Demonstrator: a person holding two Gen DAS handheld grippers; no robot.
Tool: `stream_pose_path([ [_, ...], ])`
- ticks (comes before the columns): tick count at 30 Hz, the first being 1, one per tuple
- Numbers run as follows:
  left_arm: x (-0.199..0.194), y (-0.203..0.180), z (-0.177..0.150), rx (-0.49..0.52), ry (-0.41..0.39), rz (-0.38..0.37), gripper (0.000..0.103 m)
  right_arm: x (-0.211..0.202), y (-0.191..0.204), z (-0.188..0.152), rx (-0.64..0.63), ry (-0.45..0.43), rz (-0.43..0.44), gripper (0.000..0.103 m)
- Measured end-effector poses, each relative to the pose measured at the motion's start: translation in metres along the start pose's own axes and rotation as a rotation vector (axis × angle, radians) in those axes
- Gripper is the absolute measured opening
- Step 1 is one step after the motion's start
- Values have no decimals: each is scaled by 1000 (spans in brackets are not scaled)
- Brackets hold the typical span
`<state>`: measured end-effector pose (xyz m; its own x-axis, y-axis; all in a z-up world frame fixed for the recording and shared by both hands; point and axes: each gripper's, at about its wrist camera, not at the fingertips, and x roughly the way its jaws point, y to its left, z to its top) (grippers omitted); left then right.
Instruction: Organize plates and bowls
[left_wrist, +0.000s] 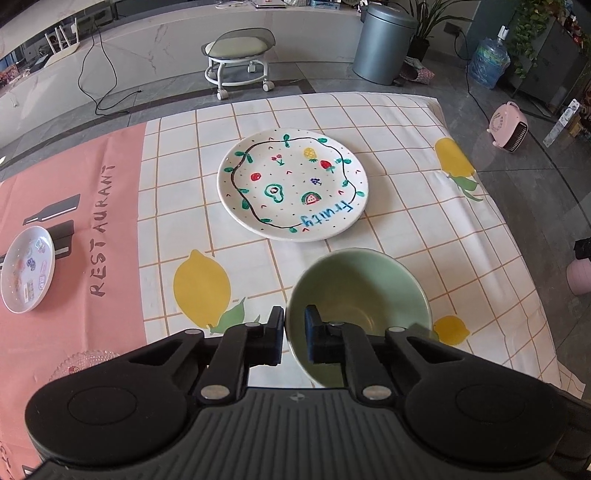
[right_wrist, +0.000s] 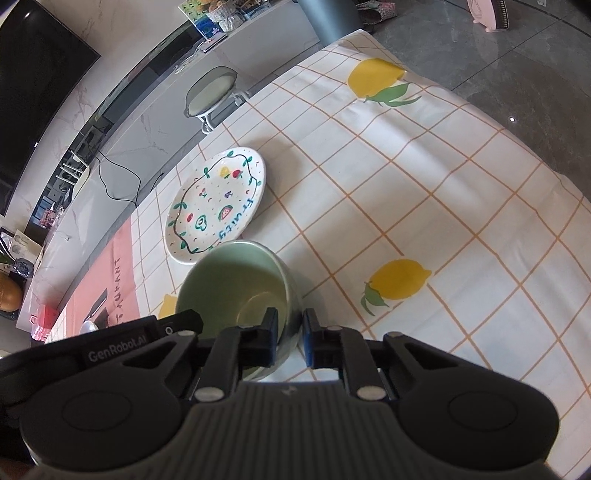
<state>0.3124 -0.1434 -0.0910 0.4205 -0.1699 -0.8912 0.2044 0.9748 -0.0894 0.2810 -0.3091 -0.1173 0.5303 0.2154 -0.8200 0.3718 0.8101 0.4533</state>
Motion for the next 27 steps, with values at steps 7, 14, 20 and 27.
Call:
stream_pose_path([
  [7, -5, 0, -3, 9, -11, 23, 4, -1, 5, -3, -30, 2, -18, 11],
  [14, -31, 5, -12, -21, -43, 2, 4, -15, 1, -5, -4, 14, 40, 11],
  [20, -77, 8, -29, -21, -139, 15, 4, -47, 14, -18, -27, -30, 86, 11],
  [27, -137, 39, -67, -97, -218, 27, 4, -94, 45, -58, -99, -107, 146, 11],
])
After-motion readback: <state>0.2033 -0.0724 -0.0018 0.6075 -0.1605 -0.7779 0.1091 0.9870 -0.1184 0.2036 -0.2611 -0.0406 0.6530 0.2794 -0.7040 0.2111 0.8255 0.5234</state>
